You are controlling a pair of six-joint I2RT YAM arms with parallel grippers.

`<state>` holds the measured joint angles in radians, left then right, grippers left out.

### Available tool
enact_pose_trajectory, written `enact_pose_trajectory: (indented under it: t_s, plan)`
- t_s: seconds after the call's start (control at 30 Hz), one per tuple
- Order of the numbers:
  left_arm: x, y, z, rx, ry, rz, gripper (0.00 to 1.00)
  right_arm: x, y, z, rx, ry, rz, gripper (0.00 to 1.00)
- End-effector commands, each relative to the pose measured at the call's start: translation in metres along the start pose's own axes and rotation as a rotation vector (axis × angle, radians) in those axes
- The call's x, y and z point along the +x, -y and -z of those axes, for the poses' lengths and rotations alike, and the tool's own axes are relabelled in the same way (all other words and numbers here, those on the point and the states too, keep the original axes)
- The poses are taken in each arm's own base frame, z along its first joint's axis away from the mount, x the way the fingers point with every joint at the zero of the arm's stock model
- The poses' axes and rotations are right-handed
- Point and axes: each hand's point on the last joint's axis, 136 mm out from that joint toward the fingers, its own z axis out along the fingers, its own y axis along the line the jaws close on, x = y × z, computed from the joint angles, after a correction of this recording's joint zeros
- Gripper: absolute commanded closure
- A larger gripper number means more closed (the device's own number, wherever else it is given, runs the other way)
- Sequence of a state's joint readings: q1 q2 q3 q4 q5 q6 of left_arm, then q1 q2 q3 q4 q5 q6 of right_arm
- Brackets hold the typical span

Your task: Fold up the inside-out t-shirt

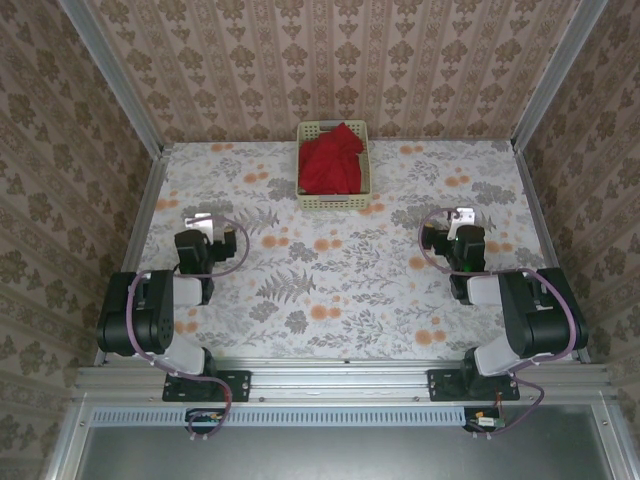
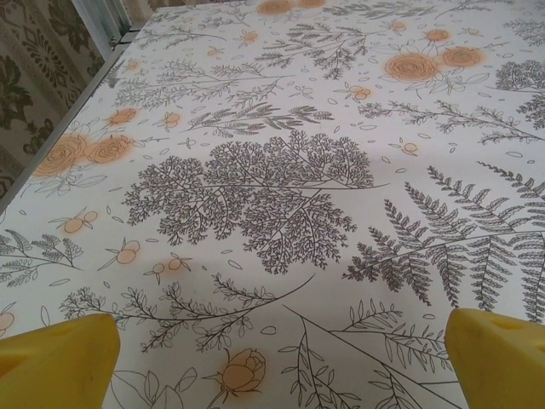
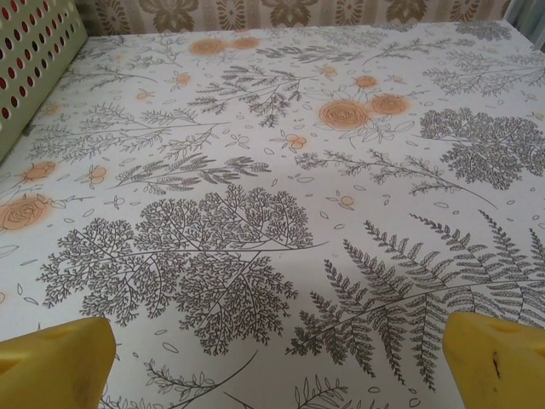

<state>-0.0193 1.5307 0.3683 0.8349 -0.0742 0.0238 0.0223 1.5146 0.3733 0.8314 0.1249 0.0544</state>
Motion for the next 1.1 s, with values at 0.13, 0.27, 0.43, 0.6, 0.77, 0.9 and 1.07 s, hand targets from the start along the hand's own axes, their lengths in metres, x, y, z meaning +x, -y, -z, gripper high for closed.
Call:
enact_pose_trajectory:
  t_s: [0.13, 0.27, 0.43, 0.6, 0.77, 0.9, 1.07]
  plan:
    - [-0.021, 0.004, -0.005, 0.016, 0.063, -0.022, 0.00, -0.017, 0.000, -0.004, 0.013, 0.053, -0.002, 0.00]
    - [-0.021, 0.005, -0.002, 0.019, 0.073, -0.030, 0.00, -0.016, -0.001, -0.004, 0.011, 0.053, -0.001, 0.00]
    - [-0.035, 0.007, 0.016, 0.026, 0.120, -0.042, 0.00, -0.018, -0.003, 0.000, -0.006, 0.066, 0.005, 0.00]
    - [-0.050, 0.011, 0.040, 0.004, 0.134, -0.063, 0.00, -0.030, -0.003, 0.016, 0.000, 0.111, 0.013, 0.00]
    - [-0.077, 0.022, 0.068, 0.050, 0.151, -0.011, 0.00, -0.051, -0.015, 0.039, -0.029, 0.135, 0.050, 0.00]
    - [-0.096, 0.011, 0.079, -0.002, 0.090, 0.170, 0.00, -0.080, -0.032, 0.072, -0.115, 0.119, 0.039, 0.00]
    - [-0.089, -0.014, 0.091, -0.160, -0.077, 0.446, 0.00, -0.115, -0.035, 0.111, -0.160, 0.106, -0.127, 0.00]
